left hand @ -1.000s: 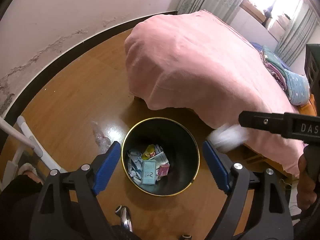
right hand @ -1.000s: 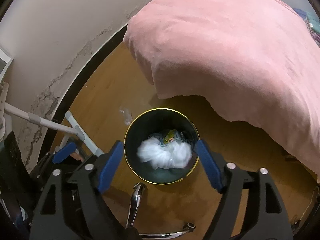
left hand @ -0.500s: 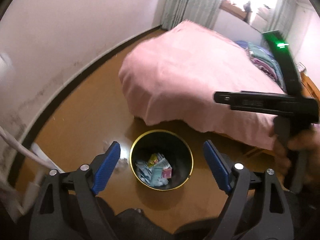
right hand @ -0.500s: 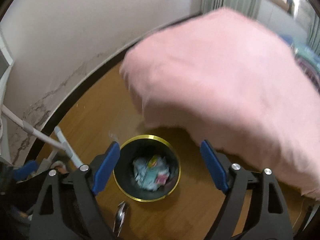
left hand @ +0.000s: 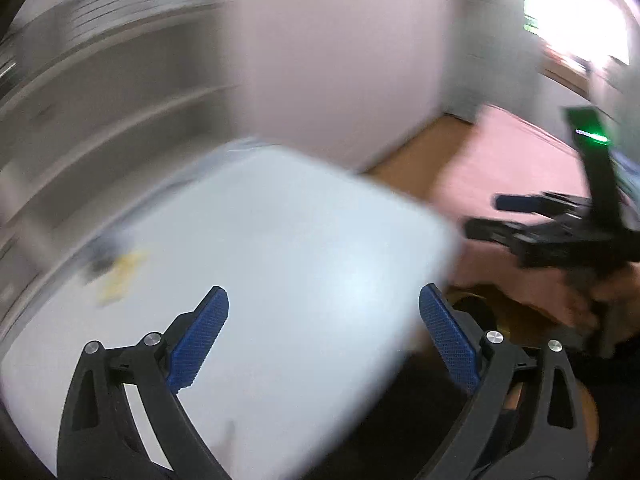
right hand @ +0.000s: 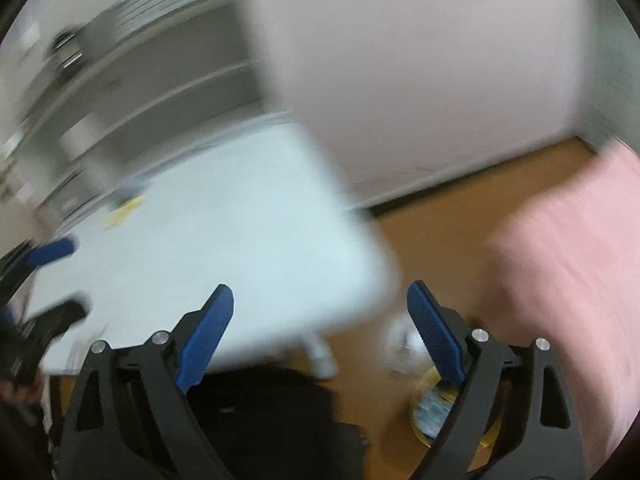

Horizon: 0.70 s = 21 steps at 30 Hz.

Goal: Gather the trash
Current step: 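Swing both open tools back toward the desk, then grasp the yellow toy with the right tool while the left grasps the grey sock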

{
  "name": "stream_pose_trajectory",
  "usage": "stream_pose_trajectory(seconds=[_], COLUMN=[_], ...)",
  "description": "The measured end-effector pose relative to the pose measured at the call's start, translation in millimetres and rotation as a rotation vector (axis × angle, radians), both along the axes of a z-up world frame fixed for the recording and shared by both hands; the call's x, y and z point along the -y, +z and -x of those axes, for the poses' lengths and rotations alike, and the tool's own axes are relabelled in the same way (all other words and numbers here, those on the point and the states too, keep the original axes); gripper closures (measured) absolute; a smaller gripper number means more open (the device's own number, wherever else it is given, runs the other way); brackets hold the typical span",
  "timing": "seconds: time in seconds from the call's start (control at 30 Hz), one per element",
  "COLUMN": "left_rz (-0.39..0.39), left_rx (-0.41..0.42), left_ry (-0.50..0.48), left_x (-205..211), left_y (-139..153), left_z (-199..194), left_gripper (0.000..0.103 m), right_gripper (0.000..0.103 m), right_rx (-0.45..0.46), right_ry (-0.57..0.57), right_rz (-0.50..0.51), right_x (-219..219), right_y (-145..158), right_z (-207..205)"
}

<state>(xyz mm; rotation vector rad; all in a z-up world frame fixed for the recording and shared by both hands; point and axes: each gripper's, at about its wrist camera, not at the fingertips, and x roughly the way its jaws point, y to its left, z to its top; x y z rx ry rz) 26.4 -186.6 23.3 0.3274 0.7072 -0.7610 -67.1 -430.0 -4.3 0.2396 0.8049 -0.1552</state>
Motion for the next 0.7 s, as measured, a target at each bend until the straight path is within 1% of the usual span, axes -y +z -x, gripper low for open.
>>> stream_pose_trajectory(seconds=[0.07,0.1,0.13,0.17,0.2,0.23,0.3,0.37,0.43,0.47,0.53,0.6,0.63,0.67,0.7], left_rz=[-0.038,-0.042,-0.040,-0.039,-0.044,-0.052,-0.055,-0.051,-0.053,-0.054,-0.051,-0.049,-0.051,-0.056,-0.056], left_rx=[0.004,-0.003,-0.013,-0.026,-0.032,-0.039,-0.057,-0.081,-0.089,-0.091,-0.094,-0.093,-0.094,-0.094,-0.092], left_ry=[0.183,0.235,0.300,0.369,0.410,0.465,0.538,0.582,0.612,0.618,0.622,0.622,0.620,0.617,0.614], left_x=[-62,-82,-111,-141,-158,-180,-214,-237,-254,-261,-266,-268,-268,-268,-276], left_y=[-4,-5,-7,-10,-12,-16,-22,-27,-31,-33,-35,-36,-36,-37,-34], left_z=[-39,-50,-62,-74,-80,-87,-95,-101,-104,-105,-105,-108,-109,-112,-108], left_gripper=[0.010,0.010,0.010,0.010,0.010,0.010,0.010,0.010,0.010,0.010,0.010,0.010,0.010,0.010,0.010], right_gripper=[0.018,0.018,0.018,0.018,0.018,0.018,0.018,0.018,0.021,0.025,0.029,0.037,0.039,0.044,0.054], right_rx=[-0.023,-0.035,-0.047,-0.077,-0.101,-0.129,-0.194,-0.252,-0.295,-0.327,-0.378,-0.413,-0.425,-0.425,-0.427], right_ry=[0.122,0.180,0.222,0.278,0.307,0.337,0.379,0.376,0.365,0.353,0.333,0.320,0.314,0.303,0.299], right_rz=[-0.010,-0.010,-0.009,-0.009,-0.017,-0.032,-0.055,-0.044,-0.019,-0.014,-0.021,-0.007,-0.002,0.011,0.019], right_x=[-45,-69,-90,-119,-137,-153,-187,-215,-229,-236,-249,-257,-259,-262,-262], right_y=[1,0,-1,-6,-8,-12,-20,-25,-33,-37,-44,-50,-52,-52,-53], right_z=[-50,-76,-97,-129,-146,-168,-216,-259,-281,-294,-313,-325,-327,-330,-329])
